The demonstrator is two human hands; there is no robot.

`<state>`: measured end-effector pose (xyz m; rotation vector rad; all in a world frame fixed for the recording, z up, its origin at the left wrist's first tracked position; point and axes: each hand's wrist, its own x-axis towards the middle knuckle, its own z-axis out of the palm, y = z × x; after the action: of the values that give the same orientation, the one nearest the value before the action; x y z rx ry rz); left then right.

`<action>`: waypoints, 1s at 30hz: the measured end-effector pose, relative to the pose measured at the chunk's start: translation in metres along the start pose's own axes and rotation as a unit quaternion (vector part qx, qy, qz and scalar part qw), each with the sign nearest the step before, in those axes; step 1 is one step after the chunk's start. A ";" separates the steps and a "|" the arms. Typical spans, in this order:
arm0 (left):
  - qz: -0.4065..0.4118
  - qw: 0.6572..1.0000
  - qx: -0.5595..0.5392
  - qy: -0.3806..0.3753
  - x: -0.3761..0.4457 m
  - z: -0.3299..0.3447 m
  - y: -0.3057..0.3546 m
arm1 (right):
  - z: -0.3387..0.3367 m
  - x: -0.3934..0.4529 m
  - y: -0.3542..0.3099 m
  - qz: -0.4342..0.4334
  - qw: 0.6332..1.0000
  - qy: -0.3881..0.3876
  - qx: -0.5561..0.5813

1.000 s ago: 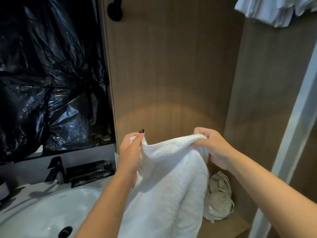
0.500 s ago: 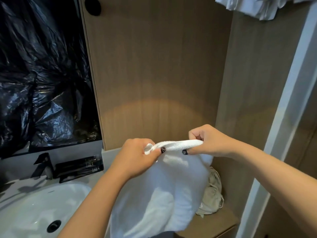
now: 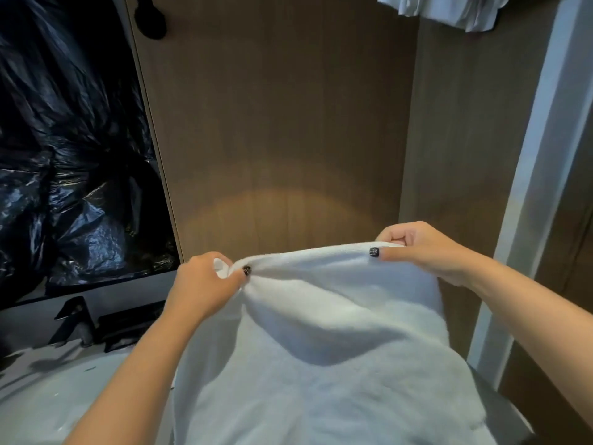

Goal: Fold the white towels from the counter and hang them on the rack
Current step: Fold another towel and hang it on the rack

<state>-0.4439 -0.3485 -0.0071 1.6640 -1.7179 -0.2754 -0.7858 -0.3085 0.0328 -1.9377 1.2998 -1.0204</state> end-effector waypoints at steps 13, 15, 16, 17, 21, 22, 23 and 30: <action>0.276 0.941 -0.125 -0.148 -0.022 0.055 0.056 | 0.040 0.013 -0.018 -0.080 0.992 -0.041 -0.089; 0.291 0.936 -0.120 -0.160 -0.022 0.061 0.051 | 0.042 0.011 -0.014 -0.064 0.993 -0.051 -0.090; 0.292 0.935 -0.113 -0.168 -0.022 0.064 0.049 | 0.044 0.010 -0.011 -0.057 0.993 -0.055 -0.091; 0.289 0.935 -0.108 -0.176 -0.021 0.067 0.047 | 0.045 0.009 -0.008 -0.049 0.993 -0.060 -0.092; 0.301 0.932 -0.078 -0.186 -0.022 0.073 0.041 | 0.053 0.004 0.008 -0.023 0.993 -0.068 -0.091; 0.309 0.931 -0.070 -0.183 -0.022 0.074 0.040 | 0.055 0.003 0.012 -0.018 0.993 -0.069 -0.089; 0.314 0.930 -0.059 -0.180 -0.023 0.074 0.038 | 0.057 0.001 0.016 -0.011 0.994 -0.070 -0.086; 0.256 0.958 -0.016 -0.132 -0.021 0.080 0.004 | 0.066 -0.006 0.051 0.042 0.986 -0.079 -0.143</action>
<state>-0.4986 -0.3536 -0.0697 1.1395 -2.2598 -0.2823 -0.7566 -0.3177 -0.0451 -2.1051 1.4857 -0.6511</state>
